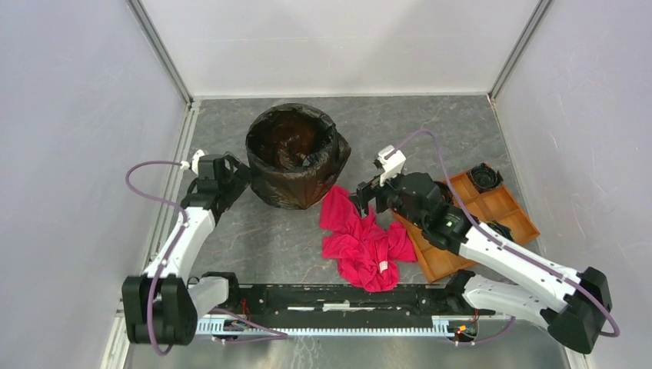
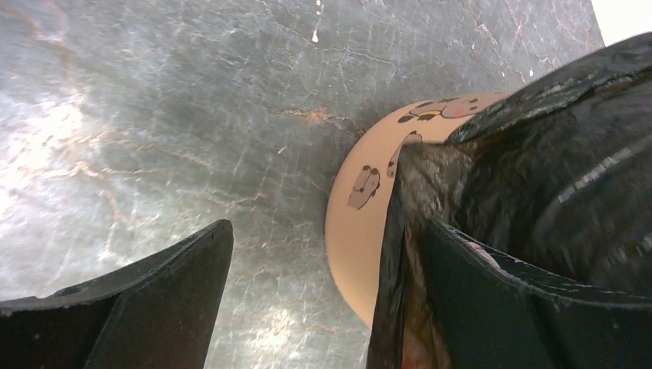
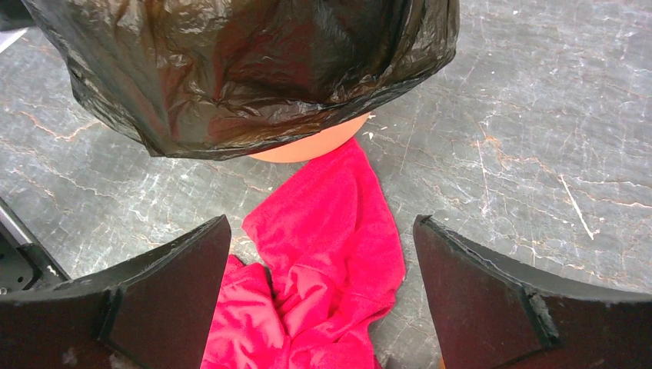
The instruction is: Put the trash bags into the trash bin
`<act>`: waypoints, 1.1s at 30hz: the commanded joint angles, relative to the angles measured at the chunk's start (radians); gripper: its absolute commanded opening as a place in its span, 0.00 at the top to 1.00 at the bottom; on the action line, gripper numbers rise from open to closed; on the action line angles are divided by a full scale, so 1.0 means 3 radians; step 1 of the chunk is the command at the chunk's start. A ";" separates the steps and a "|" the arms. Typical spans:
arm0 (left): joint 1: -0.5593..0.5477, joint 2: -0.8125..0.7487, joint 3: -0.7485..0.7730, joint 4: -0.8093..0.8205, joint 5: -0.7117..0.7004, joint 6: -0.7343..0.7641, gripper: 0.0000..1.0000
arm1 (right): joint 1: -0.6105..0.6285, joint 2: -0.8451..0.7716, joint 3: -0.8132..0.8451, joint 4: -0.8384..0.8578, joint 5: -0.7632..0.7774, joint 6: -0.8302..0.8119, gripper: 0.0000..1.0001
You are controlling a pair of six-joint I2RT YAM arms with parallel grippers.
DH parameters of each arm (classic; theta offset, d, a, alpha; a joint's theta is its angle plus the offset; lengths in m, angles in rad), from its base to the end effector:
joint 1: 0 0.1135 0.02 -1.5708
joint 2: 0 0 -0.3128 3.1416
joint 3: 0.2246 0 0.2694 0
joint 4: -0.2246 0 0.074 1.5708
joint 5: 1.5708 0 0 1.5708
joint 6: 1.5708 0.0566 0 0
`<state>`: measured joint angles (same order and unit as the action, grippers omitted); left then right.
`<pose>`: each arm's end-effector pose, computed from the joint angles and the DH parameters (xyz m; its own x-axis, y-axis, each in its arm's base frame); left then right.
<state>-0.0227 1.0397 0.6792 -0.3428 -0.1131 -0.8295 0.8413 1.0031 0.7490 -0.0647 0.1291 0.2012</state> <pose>0.2279 0.0012 0.2625 -0.3898 -0.7242 -0.5689 -0.5198 0.6829 -0.5133 0.1685 0.1775 0.3285 -0.3361 -0.0786 -0.9385 -0.6028 0.7836 0.1502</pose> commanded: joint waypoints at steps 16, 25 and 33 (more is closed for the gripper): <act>-0.0559 0.2133 0.1140 0.1439 0.0682 -0.1040 0.00 | 0.0012 -0.1134 -0.0058 -0.0219 0.0673 -0.0127 0.02; -0.0942 0.3209 0.2657 0.1077 0.0509 -0.1238 0.00 | 0.0013 -0.1067 -0.0167 -0.0204 0.0913 -0.0144 0.02; -0.0243 0.1977 0.1293 0.1066 0.0801 -0.1098 0.00 | 0.0012 -0.0276 -0.0614 0.0734 0.0797 0.0323 0.02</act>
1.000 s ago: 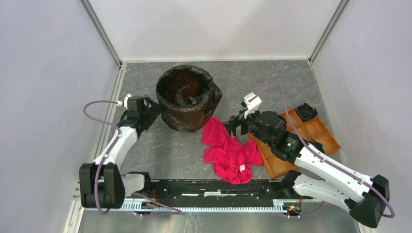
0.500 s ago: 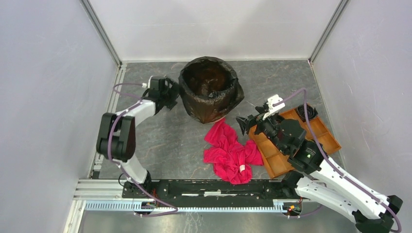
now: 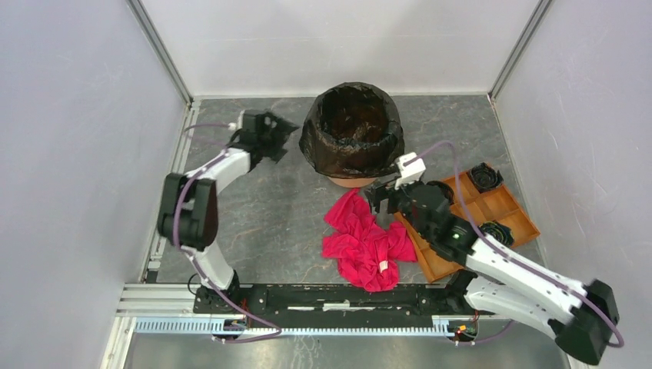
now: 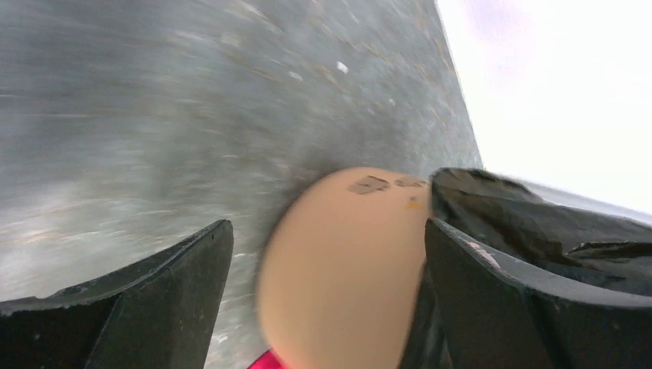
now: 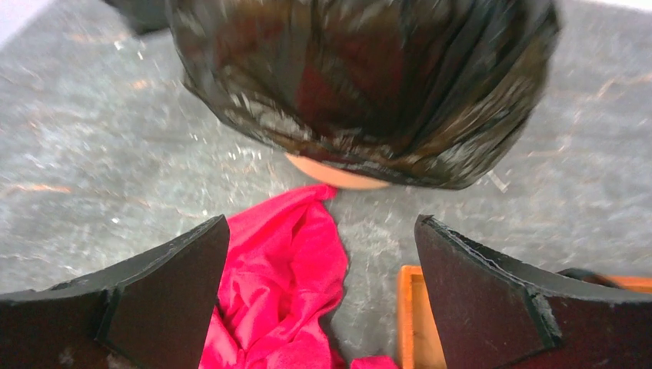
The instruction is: Put the trash bags into the trash bin
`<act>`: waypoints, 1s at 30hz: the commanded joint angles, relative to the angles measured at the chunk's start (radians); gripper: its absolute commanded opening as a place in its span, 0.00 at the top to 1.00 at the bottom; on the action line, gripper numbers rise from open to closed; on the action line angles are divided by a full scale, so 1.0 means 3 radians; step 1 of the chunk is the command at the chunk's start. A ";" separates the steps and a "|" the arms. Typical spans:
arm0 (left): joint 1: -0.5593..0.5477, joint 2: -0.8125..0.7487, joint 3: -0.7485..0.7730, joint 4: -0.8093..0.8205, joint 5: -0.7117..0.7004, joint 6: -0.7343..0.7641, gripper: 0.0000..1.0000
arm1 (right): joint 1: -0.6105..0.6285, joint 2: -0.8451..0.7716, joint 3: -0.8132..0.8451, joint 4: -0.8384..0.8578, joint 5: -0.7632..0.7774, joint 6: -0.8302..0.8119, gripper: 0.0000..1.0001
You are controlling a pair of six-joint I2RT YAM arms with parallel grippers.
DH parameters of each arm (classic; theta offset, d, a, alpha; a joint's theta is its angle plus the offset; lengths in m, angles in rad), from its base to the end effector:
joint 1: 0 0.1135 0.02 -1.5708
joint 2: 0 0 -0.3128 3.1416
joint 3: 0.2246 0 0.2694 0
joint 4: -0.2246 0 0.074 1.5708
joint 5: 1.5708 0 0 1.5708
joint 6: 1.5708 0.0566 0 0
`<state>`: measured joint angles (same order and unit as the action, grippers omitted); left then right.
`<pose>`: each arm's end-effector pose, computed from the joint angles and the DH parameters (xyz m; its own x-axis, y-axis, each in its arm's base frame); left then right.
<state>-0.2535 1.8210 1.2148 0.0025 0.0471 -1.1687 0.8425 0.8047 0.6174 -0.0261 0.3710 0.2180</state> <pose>0.4397 -0.1167 0.2421 -0.4801 -0.8252 -0.2976 -0.3930 0.5056 -0.7680 0.1459 0.1328 0.3221 -0.2371 0.0370 -0.9708 -0.4183 0.8980 0.1364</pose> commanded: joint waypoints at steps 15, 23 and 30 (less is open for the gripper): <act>0.0712 -0.2544 -0.1048 -0.0511 -0.0279 0.1751 0.04 | -0.0235 0.2722 0.0502 0.2286 0.0705 0.0621 0.02; 0.0479 -0.2638 -0.1098 -0.0492 0.0020 0.2018 0.03 | -0.0487 0.3585 0.1321 0.2451 0.0908 0.0386 0.02; 0.0392 -0.2860 -0.1031 -0.0548 0.0069 0.2300 0.00 | -0.0583 0.2834 0.1222 0.1608 0.0222 0.0195 0.02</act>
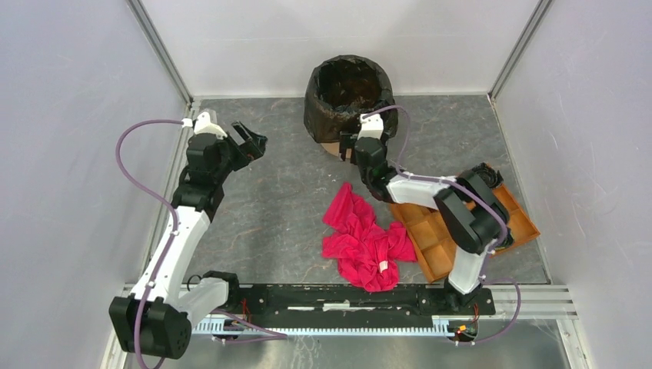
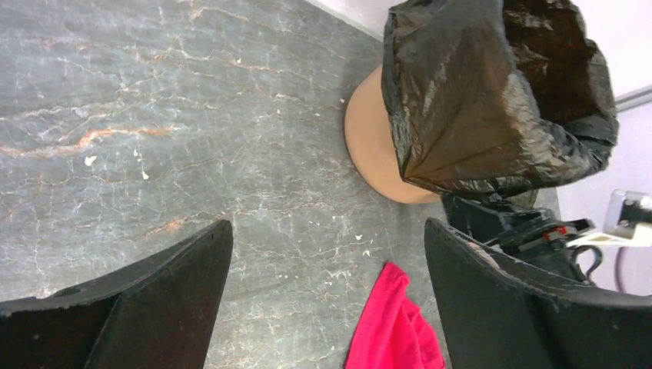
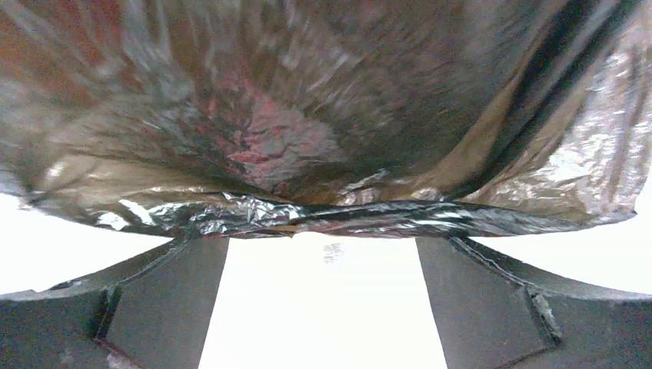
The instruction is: Put the trash bags into the trash bin
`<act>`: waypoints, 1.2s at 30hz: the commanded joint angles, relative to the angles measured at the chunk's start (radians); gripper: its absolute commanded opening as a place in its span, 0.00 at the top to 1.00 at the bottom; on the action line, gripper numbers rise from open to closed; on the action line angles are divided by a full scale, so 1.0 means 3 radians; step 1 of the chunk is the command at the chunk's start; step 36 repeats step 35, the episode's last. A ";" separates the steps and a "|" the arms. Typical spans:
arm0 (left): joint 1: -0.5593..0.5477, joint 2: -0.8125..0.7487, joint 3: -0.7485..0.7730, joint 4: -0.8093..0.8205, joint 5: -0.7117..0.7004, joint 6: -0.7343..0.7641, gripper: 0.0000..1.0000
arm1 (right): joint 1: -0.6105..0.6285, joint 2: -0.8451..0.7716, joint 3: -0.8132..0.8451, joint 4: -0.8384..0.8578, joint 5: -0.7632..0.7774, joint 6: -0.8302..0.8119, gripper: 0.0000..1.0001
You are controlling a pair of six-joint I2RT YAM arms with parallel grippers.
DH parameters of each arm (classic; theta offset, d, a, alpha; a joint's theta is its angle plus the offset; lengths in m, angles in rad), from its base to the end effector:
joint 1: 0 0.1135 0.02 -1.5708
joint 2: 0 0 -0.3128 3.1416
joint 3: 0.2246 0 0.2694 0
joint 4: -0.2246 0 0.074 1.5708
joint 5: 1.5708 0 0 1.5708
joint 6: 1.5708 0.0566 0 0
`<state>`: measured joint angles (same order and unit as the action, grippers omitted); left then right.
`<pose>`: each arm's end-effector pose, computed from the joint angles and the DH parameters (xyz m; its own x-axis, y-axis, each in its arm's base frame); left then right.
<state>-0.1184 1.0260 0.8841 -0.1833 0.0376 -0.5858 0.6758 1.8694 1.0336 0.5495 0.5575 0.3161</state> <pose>0.2481 -0.0317 0.3616 -0.3492 -0.5148 -0.7830 -0.0476 0.8442 -0.5339 0.3696 0.2579 0.2234 -0.2513 0.1366 -0.9582 -0.0596 0.9859 0.1562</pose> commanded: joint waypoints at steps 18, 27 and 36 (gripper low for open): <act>-0.0095 -0.0876 0.0985 0.0164 0.1327 -0.0021 0.00 | -0.0021 -0.4022 0.0235 -0.3203 -0.1168 -0.0967 0.02; -0.0095 -0.1086 0.1421 -0.0186 0.1099 0.0171 0.00 | -0.0023 -0.4022 0.0931 -0.3394 -0.1138 -0.1030 0.02; -0.0091 -0.1105 0.1480 -0.0271 0.0965 0.0228 0.00 | -0.0021 -0.4182 0.0634 -0.3141 -0.1292 -0.1008 0.02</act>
